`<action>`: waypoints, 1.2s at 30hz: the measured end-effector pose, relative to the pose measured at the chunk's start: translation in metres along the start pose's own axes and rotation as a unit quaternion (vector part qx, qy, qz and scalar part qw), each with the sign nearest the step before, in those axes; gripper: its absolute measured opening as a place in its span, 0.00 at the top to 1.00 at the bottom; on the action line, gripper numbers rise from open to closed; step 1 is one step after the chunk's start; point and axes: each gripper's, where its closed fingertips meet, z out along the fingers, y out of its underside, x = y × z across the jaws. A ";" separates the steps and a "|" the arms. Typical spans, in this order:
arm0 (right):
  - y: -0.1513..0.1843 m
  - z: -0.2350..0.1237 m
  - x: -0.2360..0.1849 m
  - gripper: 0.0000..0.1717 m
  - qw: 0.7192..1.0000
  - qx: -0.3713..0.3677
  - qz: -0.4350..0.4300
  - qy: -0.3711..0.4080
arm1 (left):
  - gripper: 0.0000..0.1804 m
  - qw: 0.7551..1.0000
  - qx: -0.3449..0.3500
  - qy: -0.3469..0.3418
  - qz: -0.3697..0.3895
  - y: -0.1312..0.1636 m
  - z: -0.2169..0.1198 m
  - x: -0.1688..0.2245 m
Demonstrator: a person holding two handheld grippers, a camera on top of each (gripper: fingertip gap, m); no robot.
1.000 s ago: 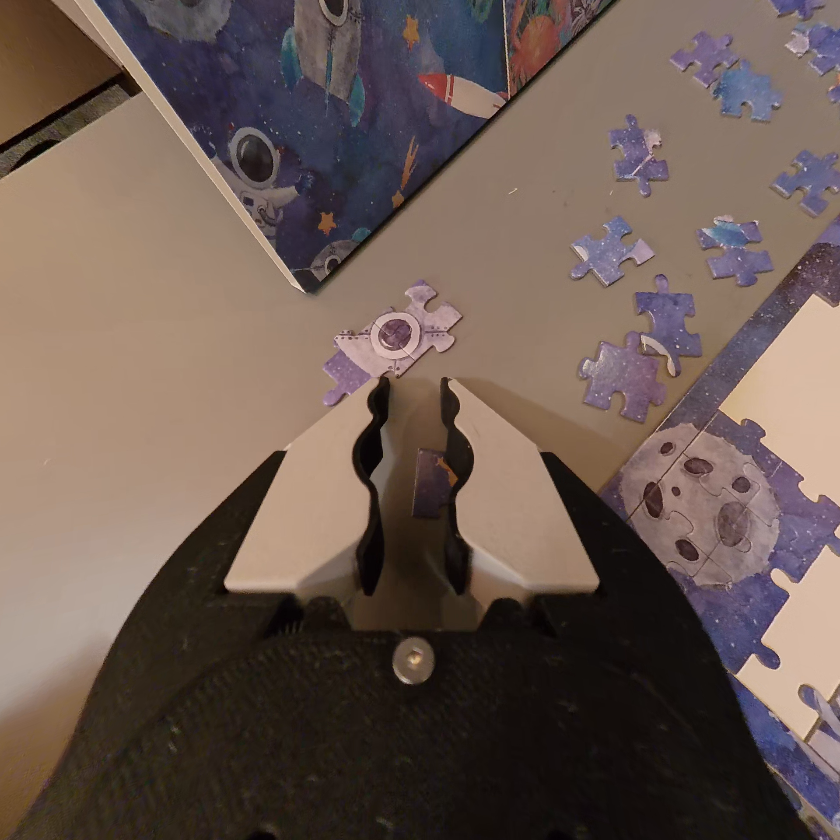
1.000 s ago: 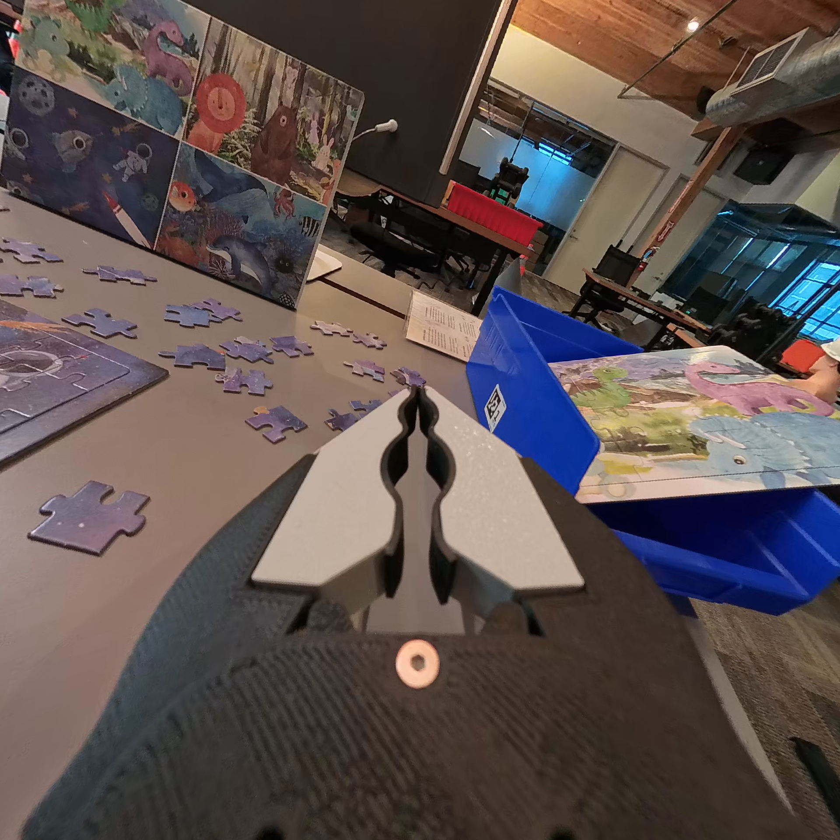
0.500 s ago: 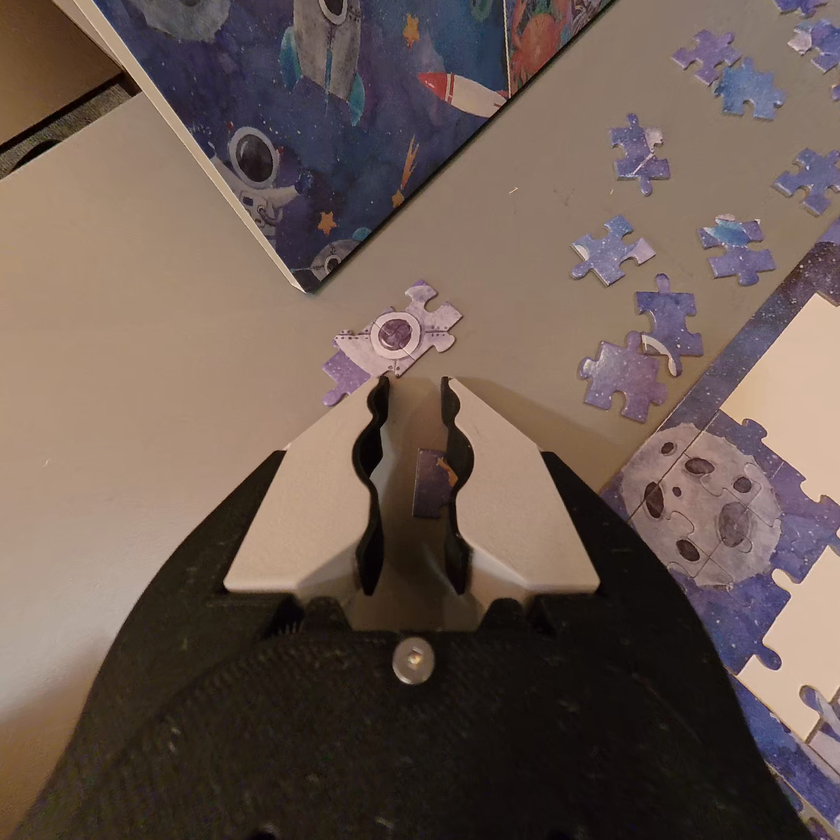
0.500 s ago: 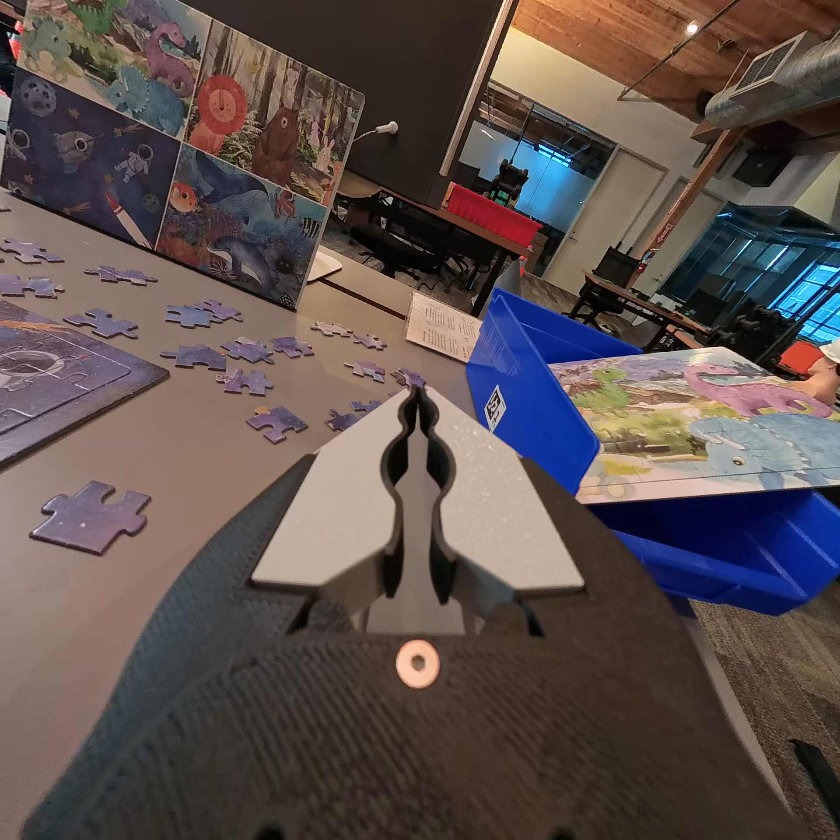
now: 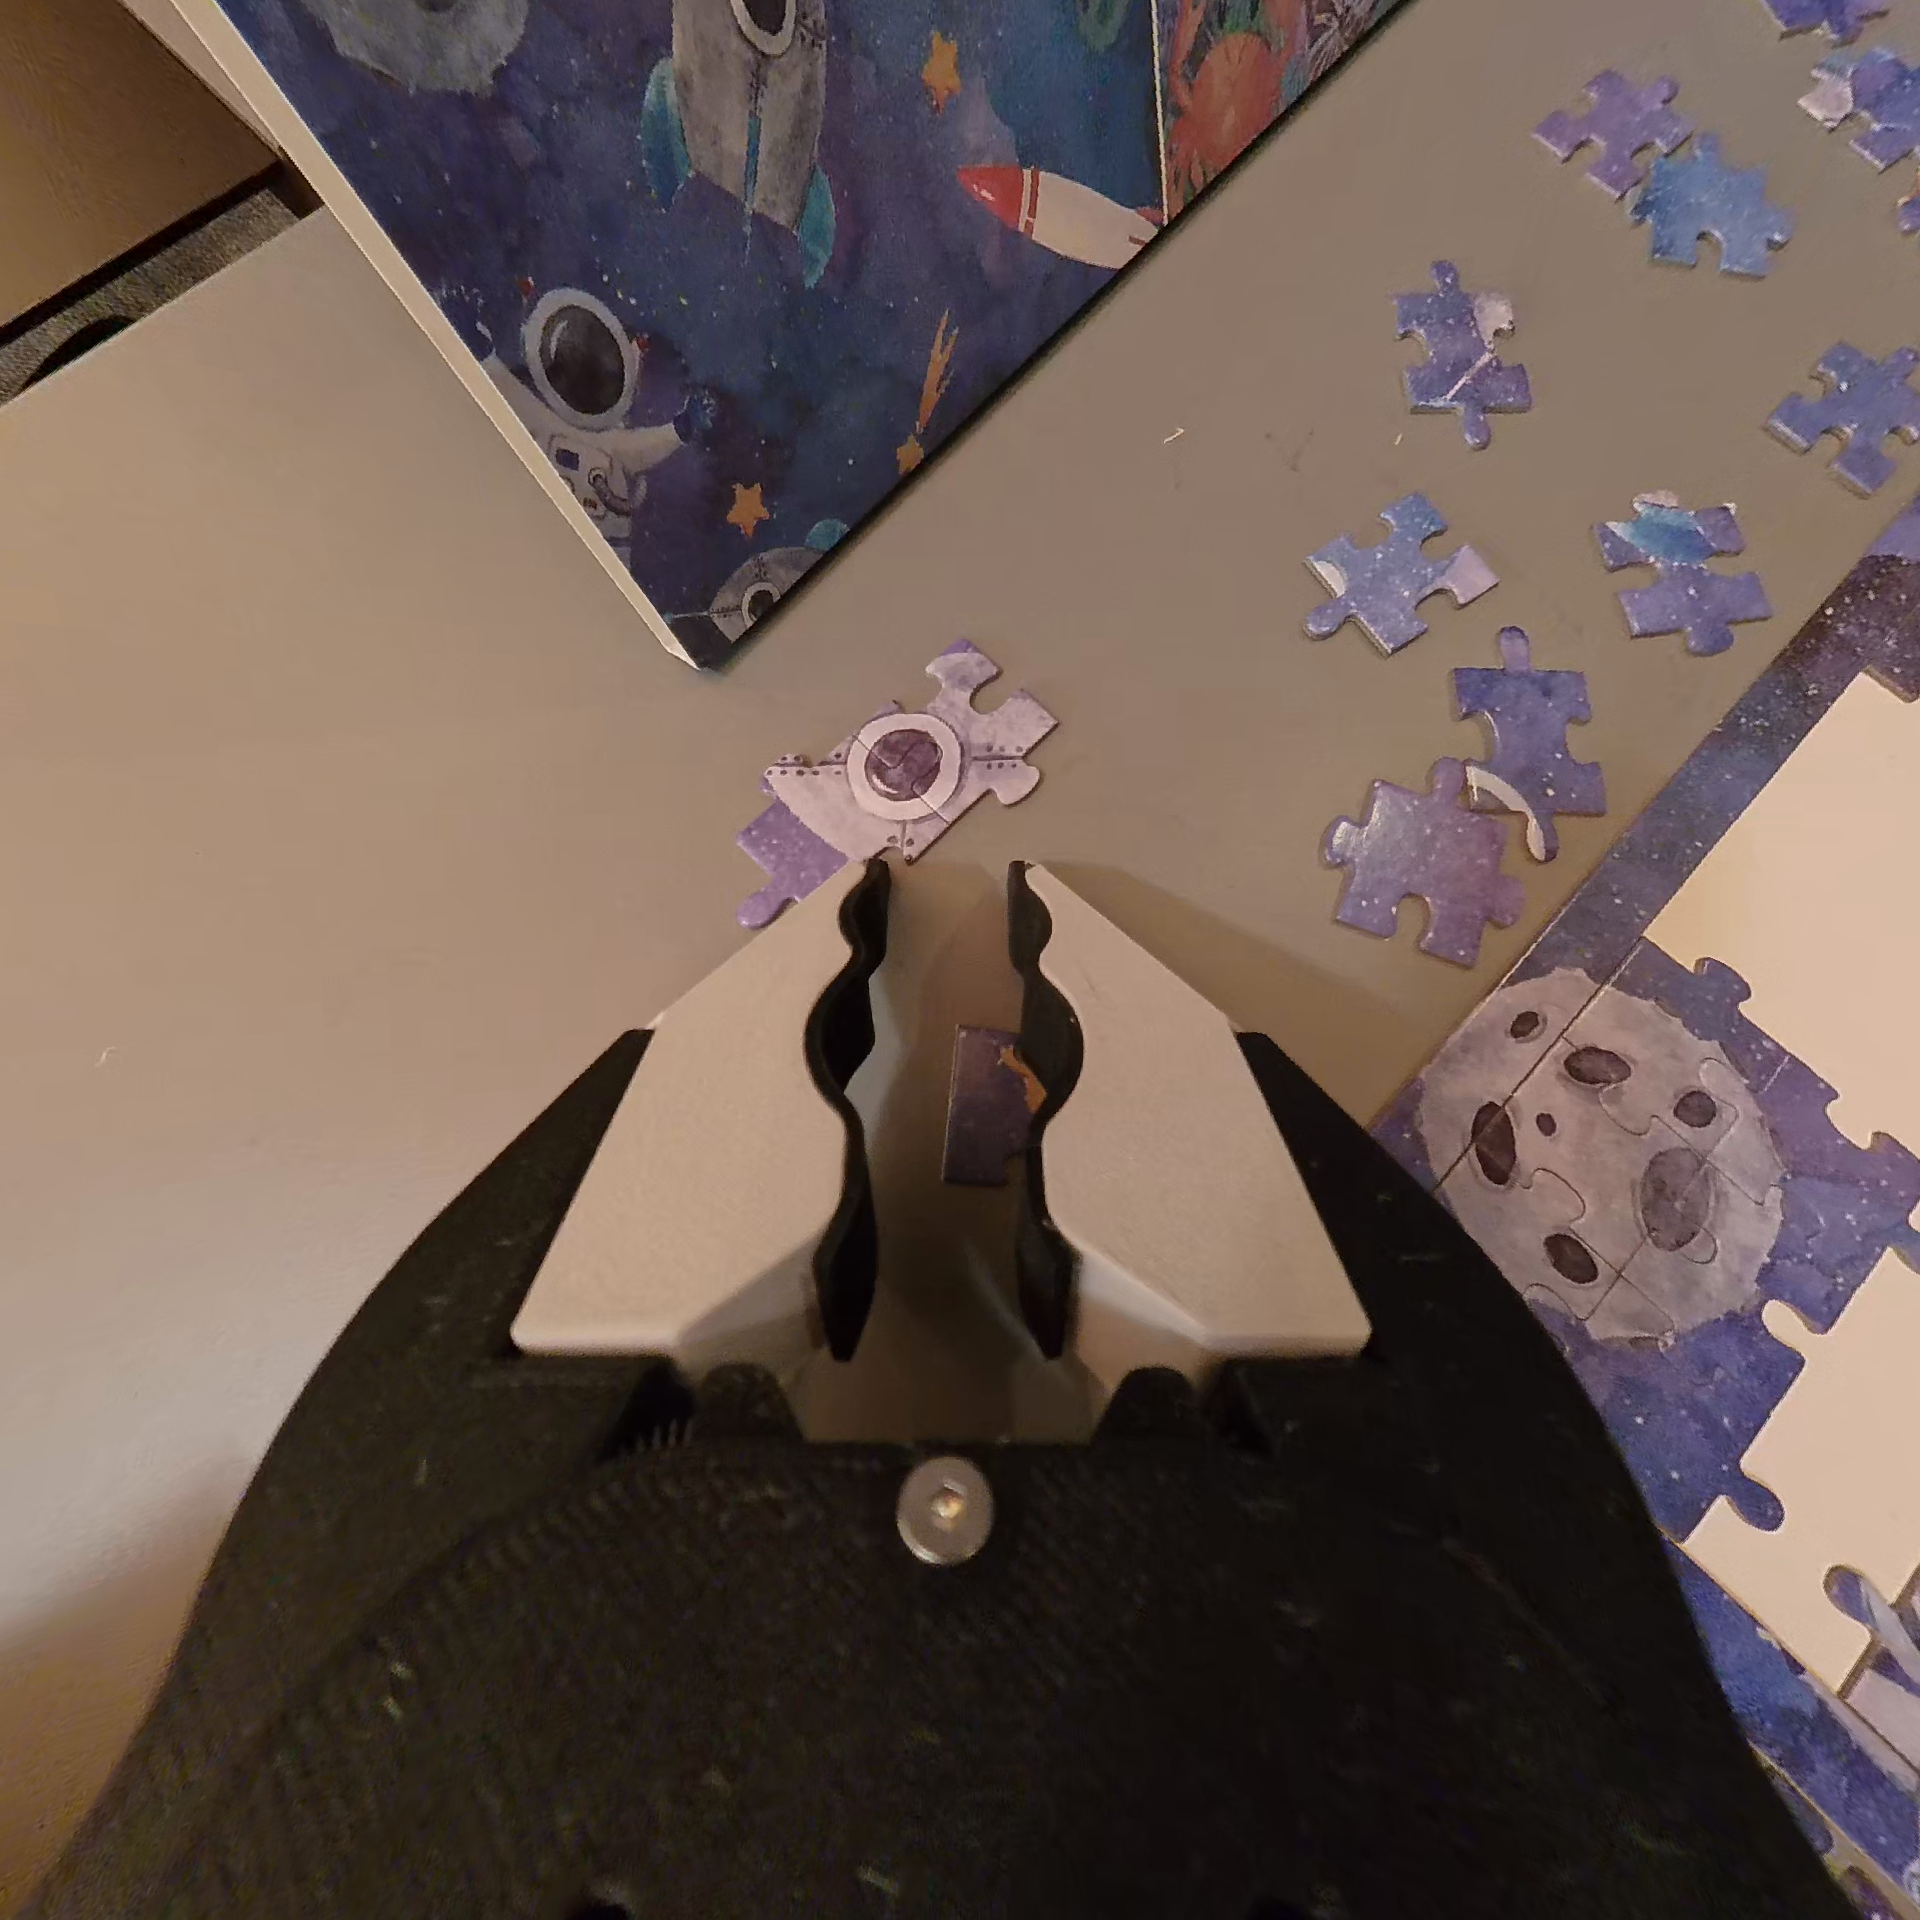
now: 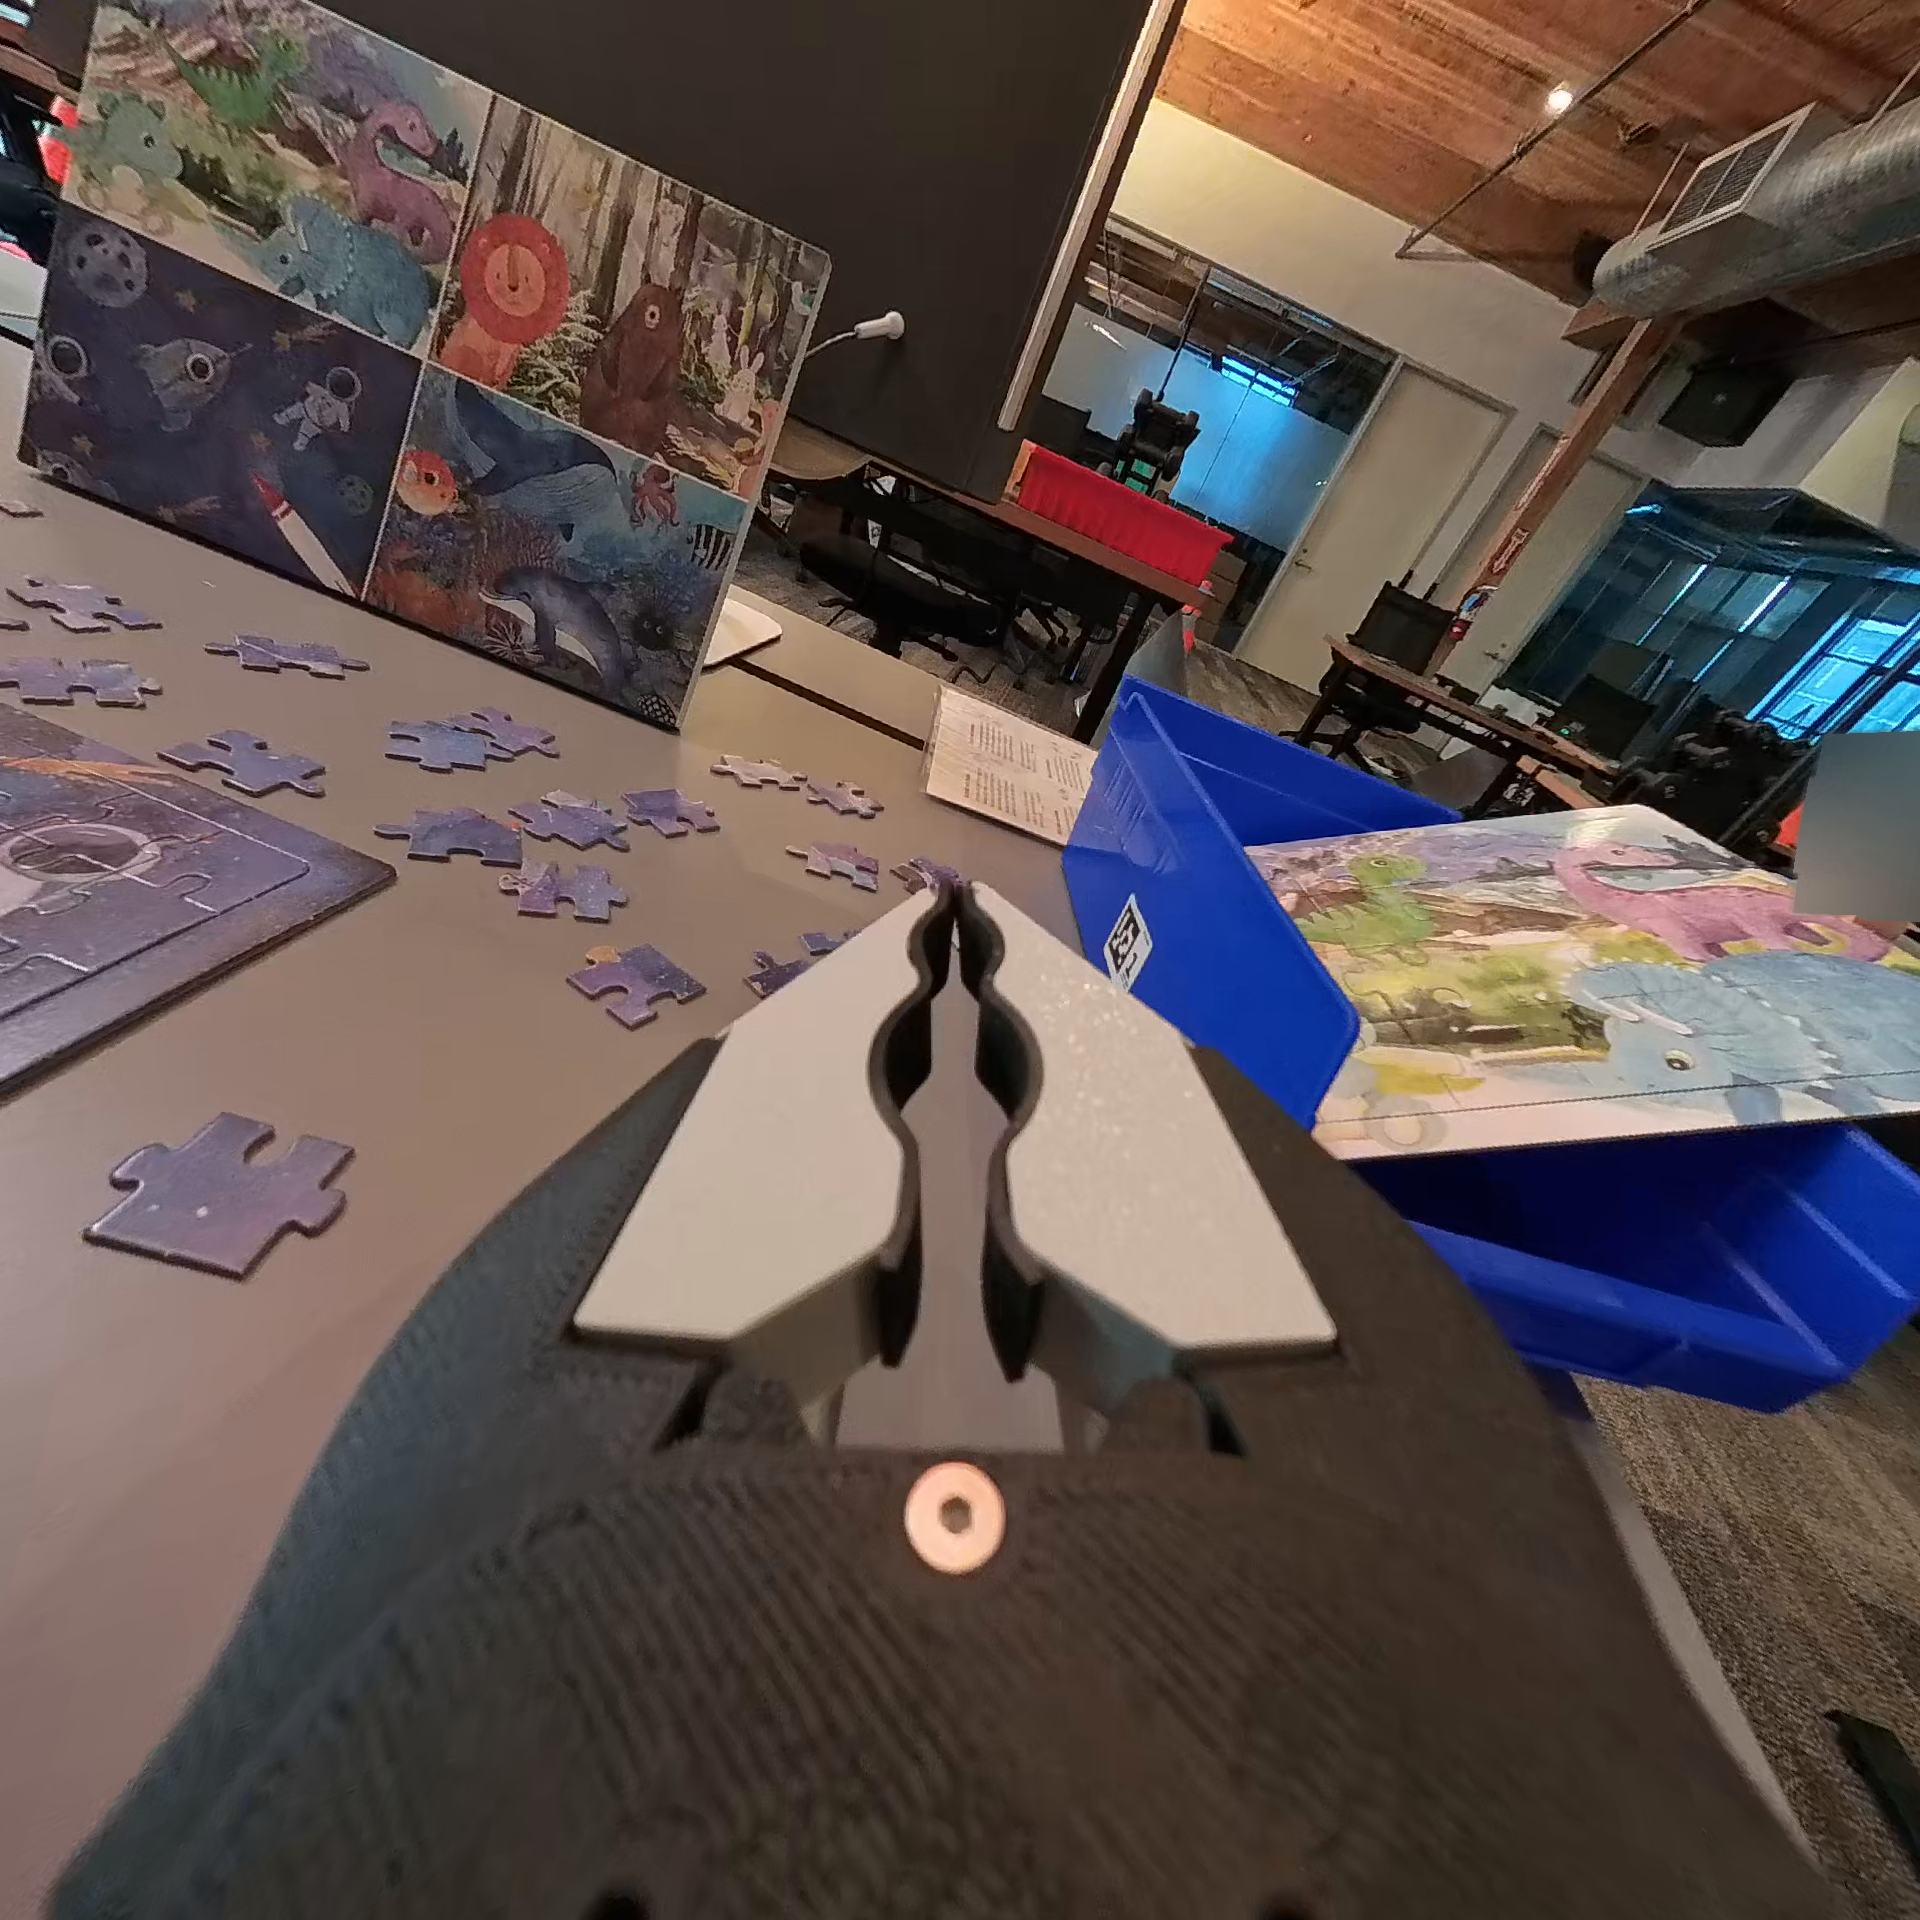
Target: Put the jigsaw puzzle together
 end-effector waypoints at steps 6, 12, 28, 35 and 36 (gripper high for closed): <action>-0.002 -0.001 -0.001 1.00 1.000 0.007 0.002 -0.002 | 0.87 1.000 0.000 0.000 0.000 0.000 0.000 0.000; -0.003 -0.002 -0.001 1.00 1.000 0.009 0.003 -0.002 | 0.87 1.000 0.000 -0.001 0.001 0.000 0.000 0.000; -0.006 -0.004 0.004 1.00 0.999 0.022 0.034 -0.004 | 0.87 1.000 0.000 -0.001 0.001 0.000 0.000 0.000; -0.009 -0.008 0.012 1.00 0.995 0.041 0.086 -0.007 | 0.87 1.000 0.000 -0.001 0.001 0.000 0.000 0.000; -0.009 -0.008 0.013 1.00 0.995 0.042 0.094 -0.007 | 0.87 1.000 0.000 -0.001 0.001 0.000 0.000 0.000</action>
